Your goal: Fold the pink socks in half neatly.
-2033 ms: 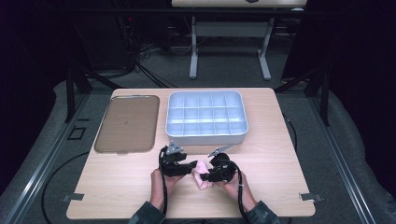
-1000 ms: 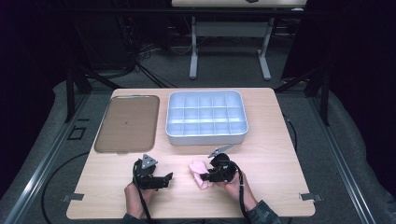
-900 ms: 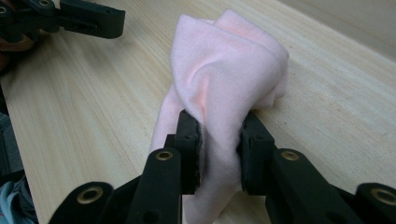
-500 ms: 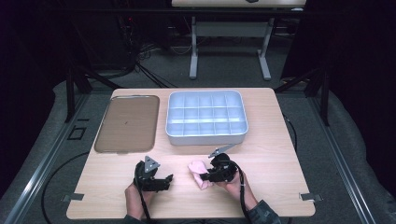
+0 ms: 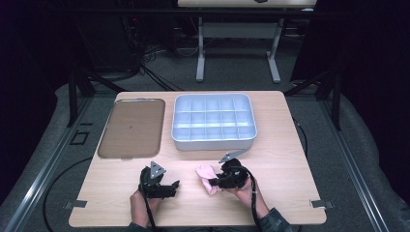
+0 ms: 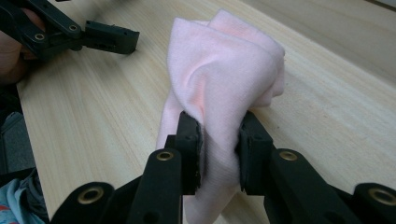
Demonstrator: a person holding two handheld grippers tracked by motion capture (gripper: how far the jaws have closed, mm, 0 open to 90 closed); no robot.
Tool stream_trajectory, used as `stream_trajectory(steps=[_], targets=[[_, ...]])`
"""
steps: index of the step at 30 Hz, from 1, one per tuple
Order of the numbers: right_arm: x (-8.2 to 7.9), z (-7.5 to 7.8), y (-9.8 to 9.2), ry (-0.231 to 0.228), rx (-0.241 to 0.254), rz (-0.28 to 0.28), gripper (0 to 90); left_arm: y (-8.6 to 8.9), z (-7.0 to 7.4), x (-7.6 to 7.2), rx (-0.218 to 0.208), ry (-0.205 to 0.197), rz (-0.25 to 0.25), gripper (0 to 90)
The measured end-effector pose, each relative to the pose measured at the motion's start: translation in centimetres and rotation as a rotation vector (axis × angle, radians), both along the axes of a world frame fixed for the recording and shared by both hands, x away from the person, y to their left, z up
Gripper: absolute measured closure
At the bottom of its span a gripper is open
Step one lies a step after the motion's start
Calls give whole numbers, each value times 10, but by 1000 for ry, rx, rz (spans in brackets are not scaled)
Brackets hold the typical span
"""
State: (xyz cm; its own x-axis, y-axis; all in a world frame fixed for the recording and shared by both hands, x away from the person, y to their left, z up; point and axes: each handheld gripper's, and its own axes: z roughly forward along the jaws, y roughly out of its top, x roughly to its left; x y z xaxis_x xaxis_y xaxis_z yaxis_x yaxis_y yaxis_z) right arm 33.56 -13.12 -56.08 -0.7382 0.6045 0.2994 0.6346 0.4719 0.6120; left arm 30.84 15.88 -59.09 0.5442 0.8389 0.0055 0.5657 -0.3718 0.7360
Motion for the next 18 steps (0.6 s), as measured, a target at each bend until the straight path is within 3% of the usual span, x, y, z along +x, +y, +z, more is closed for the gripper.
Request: stream_trajectory(steps=[18], targets=[[-1, 22, -23, -84, 1, -56, 734, -1, 0, 0, 0, 3, 5, 131]])
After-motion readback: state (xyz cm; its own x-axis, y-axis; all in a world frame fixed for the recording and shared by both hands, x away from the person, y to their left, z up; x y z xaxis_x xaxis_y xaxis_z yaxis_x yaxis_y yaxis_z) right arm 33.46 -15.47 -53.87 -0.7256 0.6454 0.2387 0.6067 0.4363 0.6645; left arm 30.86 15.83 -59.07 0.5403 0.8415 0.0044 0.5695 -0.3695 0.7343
